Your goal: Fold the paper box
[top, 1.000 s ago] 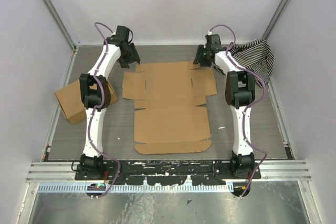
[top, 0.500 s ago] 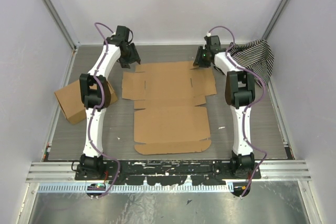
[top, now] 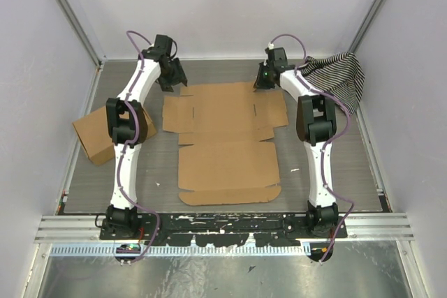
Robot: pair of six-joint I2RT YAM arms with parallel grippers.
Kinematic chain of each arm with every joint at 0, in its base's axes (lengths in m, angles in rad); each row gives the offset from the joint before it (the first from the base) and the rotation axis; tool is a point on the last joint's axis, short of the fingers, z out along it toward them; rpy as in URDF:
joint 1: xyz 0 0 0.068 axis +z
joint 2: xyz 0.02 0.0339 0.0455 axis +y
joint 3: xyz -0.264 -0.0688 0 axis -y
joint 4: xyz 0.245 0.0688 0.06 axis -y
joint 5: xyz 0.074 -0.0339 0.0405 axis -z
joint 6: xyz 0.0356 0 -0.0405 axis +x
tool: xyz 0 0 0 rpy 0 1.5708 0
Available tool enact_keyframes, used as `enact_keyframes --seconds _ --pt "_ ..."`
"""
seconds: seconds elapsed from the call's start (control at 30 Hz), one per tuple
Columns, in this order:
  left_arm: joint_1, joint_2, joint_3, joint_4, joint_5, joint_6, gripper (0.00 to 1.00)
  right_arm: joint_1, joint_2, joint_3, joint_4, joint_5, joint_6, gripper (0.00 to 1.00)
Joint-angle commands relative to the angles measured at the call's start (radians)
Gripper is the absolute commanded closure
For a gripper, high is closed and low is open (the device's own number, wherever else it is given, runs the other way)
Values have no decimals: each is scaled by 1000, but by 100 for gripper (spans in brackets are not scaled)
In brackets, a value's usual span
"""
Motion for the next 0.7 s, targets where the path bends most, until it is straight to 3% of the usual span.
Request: enact_keyframes --seconds 0.0,0.27,0.67 --pt "0 38 31 -33 16 12 33 20 -120 -30 40 94 -39 90" --pt "0 93 69 -15 26 19 31 28 -178 -100 50 108 -78 98" --pt "0 132 77 59 19 54 31 36 -190 -120 10 68 -110 99"
